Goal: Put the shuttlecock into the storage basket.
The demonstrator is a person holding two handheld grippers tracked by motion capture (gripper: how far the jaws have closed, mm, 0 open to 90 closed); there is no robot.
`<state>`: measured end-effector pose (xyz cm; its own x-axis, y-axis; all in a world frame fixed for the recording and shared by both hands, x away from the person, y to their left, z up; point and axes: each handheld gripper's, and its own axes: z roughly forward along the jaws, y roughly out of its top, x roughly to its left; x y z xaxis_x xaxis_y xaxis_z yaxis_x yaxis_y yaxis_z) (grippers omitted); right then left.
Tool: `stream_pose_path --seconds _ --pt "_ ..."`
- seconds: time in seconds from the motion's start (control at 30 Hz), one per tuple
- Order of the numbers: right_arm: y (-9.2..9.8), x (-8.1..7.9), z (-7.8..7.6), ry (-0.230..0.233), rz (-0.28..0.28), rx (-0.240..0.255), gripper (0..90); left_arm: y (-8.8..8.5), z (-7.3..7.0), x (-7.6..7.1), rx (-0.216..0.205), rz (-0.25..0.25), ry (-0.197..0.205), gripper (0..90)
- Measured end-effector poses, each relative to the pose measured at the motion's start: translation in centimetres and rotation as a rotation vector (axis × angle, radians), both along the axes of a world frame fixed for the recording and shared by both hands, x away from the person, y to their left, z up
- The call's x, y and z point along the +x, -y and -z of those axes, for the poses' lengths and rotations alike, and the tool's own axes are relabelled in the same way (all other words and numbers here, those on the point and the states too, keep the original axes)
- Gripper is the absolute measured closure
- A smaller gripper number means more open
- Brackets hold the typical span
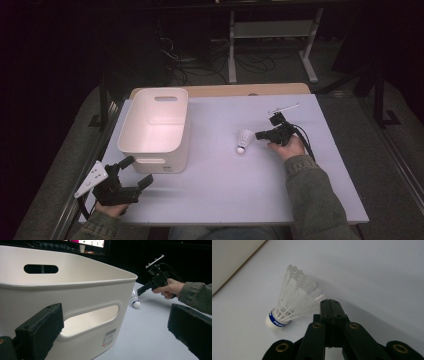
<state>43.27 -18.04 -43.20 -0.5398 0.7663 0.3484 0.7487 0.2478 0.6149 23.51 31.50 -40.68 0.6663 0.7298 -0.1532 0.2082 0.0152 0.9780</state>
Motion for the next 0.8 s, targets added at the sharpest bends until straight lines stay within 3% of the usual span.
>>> stream_pose_path --seconds 0.53,0.8 --pt "-2.4 0.8 -0.1 0.013 -0.039 0.02 88.6 0.0 0.0 0.0 -0.002 0.002 -0.001 0.0" --pt "-3.3 1.3 0.2 0.008 -0.024 0.009 88.6 0.0 0.0 0.0 -0.004 0.003 -0.001 0.0"
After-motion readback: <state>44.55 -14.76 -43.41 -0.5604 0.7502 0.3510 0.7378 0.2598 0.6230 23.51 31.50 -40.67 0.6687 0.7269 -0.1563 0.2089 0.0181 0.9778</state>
